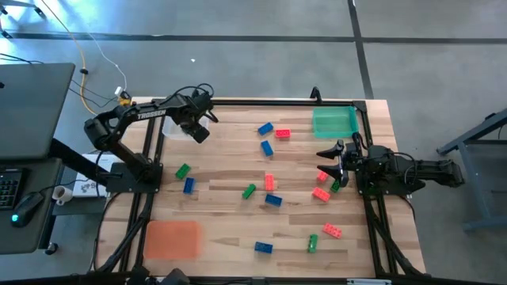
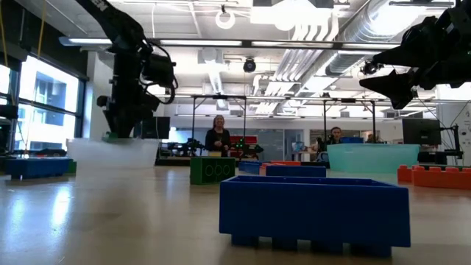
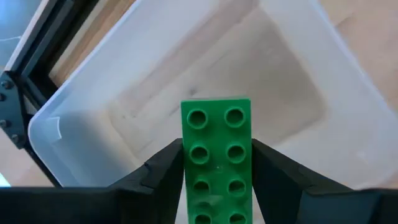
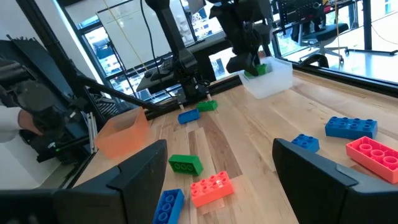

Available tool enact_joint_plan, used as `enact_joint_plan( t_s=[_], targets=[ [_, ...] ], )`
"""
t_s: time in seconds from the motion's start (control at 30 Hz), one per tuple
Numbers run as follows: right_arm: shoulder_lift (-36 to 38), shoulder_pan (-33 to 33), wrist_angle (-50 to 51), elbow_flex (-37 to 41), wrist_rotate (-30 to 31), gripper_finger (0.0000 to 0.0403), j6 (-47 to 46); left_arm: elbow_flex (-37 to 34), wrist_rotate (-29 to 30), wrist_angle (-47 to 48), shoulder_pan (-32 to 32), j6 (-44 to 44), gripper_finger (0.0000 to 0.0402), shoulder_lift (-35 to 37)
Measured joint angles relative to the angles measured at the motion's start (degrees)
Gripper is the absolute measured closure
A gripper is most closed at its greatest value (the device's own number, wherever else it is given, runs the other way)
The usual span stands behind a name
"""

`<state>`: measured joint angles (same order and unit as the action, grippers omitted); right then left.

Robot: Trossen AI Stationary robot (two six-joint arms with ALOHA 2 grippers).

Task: Sort & place blocks by color
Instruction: Put the green game piece into the white bin, then put the blue game piece into the blue bin

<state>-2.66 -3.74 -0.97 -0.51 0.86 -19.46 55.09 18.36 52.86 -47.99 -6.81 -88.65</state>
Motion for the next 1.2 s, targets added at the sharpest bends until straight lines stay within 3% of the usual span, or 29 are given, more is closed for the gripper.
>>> enact_joint_plan(
  t_s=[0.2,0.5,0.9,1.2],
  targets=[
    [0.00,0.01,0.00,-0.02,0.00,0.0124,0.00,0.00,2.39,-0.61,0.00,0.91,0.0219,-0.37],
    [0.00,0.01,0.00,0.00,0.00,0.0124,0.00,0.91,0.54,0.08,0.00,1.44,0.0186,-0.36],
    [0.00,0.01,0.00,0.00,0.00,0.0124,0.00,14.22,-6.92,6.05,0.16,2.05,0.0179,0.50],
    [0.00,0.01,0.00,0.00,0.00,0.0124,0.00,20.79,-10.88,5.88,2.54,-3.52,0.0179,4.88]
  ],
)
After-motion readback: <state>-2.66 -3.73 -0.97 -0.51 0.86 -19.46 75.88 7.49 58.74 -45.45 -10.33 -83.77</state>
